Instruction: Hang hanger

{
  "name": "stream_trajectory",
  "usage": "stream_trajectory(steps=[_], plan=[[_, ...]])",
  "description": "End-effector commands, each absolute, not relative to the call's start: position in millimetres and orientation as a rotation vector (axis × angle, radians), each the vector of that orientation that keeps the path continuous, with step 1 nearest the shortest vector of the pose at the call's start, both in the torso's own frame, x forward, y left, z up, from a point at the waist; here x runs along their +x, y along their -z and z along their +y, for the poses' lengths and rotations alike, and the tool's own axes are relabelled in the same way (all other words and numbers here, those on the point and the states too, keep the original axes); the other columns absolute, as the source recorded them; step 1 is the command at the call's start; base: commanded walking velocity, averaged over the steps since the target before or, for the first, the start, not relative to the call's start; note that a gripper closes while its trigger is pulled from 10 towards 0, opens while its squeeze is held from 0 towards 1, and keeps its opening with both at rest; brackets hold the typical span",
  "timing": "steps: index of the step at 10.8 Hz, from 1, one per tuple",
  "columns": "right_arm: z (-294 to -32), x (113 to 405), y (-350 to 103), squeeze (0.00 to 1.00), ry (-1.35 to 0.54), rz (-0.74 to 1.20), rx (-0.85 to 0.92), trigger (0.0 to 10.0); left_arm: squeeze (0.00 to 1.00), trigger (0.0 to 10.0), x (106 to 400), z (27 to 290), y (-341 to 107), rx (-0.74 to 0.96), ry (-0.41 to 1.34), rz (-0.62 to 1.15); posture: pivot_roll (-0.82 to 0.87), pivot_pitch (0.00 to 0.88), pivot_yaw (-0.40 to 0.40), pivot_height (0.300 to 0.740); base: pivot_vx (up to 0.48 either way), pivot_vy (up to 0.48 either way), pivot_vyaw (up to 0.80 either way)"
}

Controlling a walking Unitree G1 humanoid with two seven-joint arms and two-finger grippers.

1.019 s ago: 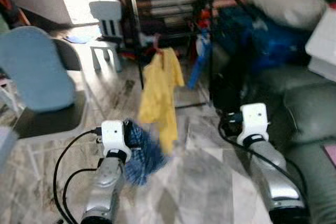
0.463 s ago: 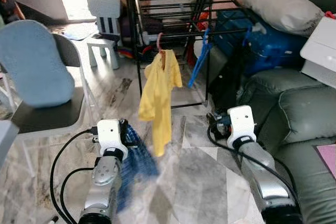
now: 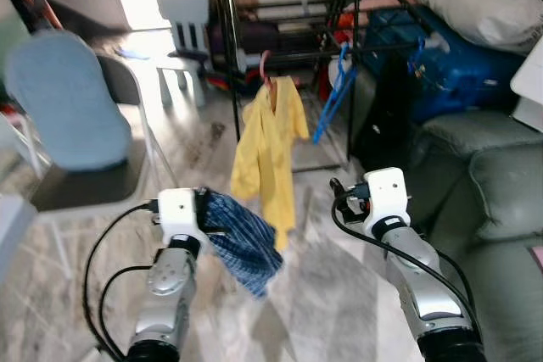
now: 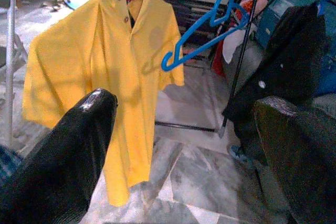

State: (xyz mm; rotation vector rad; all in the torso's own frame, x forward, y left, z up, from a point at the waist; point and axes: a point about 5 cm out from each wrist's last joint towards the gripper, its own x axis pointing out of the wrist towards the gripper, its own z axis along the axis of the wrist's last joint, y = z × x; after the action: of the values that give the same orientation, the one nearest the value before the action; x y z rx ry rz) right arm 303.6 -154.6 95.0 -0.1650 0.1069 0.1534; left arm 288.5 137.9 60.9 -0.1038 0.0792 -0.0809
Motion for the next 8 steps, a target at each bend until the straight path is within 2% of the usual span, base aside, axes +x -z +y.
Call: stream_trajectory(steps=[1,8], plan=[[-151.9,305.5,-95.8,0.0,-0.154,0.101,-0.164,10.0,0.0,10.0,291.3,138.4,-63.7,-0.097,0.089,0.069,-0.18,0.0,0.04,0.74,0.435,0.0,0.0],[-153.1,307.2,-96.2,0.0,-0.15,0.096,-0.169,10.0,0.0,10.0,294.8,134.2,-64.6,-0.108,0.102,0.071,-0.19,0.0,0.042,0.74,0.436,0.0,0.0]])
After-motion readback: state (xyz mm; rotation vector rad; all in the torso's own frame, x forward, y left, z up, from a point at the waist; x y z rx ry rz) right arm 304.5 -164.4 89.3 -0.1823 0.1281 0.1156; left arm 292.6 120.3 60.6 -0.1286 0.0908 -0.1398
